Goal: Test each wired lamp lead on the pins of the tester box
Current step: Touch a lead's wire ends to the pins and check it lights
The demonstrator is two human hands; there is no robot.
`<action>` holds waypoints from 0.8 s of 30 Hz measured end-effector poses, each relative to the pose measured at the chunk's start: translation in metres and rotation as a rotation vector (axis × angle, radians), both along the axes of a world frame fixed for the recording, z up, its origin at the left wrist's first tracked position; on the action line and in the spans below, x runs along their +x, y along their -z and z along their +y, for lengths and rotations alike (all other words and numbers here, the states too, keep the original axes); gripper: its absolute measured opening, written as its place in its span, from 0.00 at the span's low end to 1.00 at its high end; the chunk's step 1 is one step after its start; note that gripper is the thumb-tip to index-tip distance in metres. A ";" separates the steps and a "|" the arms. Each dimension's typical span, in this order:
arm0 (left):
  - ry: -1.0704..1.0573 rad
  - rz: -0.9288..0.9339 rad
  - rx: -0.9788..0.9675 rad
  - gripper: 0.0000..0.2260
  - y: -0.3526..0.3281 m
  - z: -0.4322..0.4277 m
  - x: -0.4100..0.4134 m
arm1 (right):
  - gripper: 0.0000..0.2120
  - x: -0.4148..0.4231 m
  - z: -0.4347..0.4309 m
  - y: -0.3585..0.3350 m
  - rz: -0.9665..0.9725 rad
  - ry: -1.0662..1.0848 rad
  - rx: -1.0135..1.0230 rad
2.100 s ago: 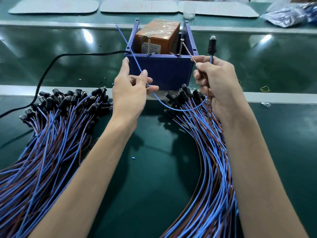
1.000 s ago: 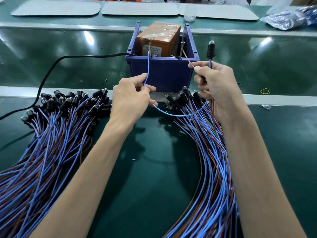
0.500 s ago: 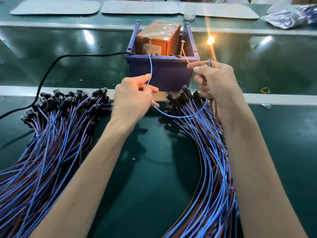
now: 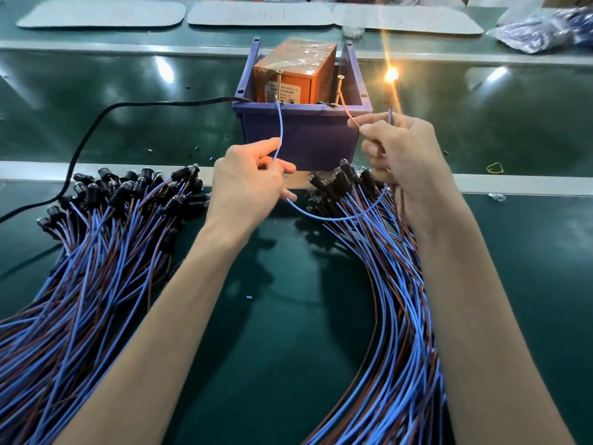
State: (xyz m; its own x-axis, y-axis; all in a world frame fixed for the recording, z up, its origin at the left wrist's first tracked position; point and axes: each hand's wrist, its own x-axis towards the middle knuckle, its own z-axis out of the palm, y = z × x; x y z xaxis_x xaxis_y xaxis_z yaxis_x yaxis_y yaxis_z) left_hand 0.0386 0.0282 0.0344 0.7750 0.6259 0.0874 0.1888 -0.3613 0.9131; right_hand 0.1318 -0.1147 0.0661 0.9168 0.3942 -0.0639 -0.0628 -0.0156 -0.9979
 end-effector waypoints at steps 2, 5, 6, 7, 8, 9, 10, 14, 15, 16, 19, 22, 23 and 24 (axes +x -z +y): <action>0.011 0.004 -0.008 0.21 -0.001 -0.002 0.000 | 0.11 0.000 0.000 0.000 0.000 0.002 -0.004; 0.026 0.008 -0.046 0.19 -0.003 -0.006 0.001 | 0.11 0.000 0.002 0.000 -0.007 -0.001 -0.017; 0.032 0.006 -0.060 0.18 -0.004 -0.007 0.002 | 0.11 0.000 0.002 0.000 -0.013 -0.009 -0.021; 0.037 0.000 -0.075 0.17 -0.005 -0.009 0.002 | 0.11 0.000 0.002 0.000 -0.022 -0.023 -0.027; 0.043 -0.010 -0.096 0.16 -0.007 -0.011 0.002 | 0.10 0.000 0.002 0.001 -0.028 -0.040 -0.032; 0.049 -0.020 -0.119 0.16 -0.008 -0.013 0.002 | 0.10 -0.001 0.002 0.001 -0.031 -0.059 -0.037; 0.059 -0.027 -0.138 0.16 -0.010 -0.015 0.002 | 0.10 -0.002 0.003 0.001 -0.033 -0.076 -0.042; 0.148 -0.017 -0.087 0.27 -0.012 -0.022 0.001 | 0.09 -0.005 0.006 0.002 -0.084 -0.136 -0.120; 0.177 -0.014 -0.045 0.30 -0.011 -0.023 0.000 | 0.10 -0.006 0.006 0.002 -0.083 -0.155 -0.129; 0.207 -0.014 -0.001 0.32 -0.011 -0.024 -0.001 | 0.10 -0.008 0.007 0.001 -0.072 -0.170 -0.126; 0.278 -0.015 0.125 0.35 -0.010 -0.026 -0.002 | 0.12 -0.011 0.007 -0.001 -0.010 -0.192 -0.075; 0.307 0.015 0.211 0.34 -0.010 -0.027 -0.003 | 0.13 -0.013 0.007 -0.003 -0.006 -0.178 -0.079; 0.303 0.025 0.228 0.33 -0.010 -0.027 -0.003 | 0.14 -0.013 0.006 -0.003 -0.022 -0.171 -0.103; 0.297 0.031 0.229 0.32 -0.010 -0.027 -0.003 | 0.14 -0.012 0.006 -0.002 -0.033 -0.165 -0.121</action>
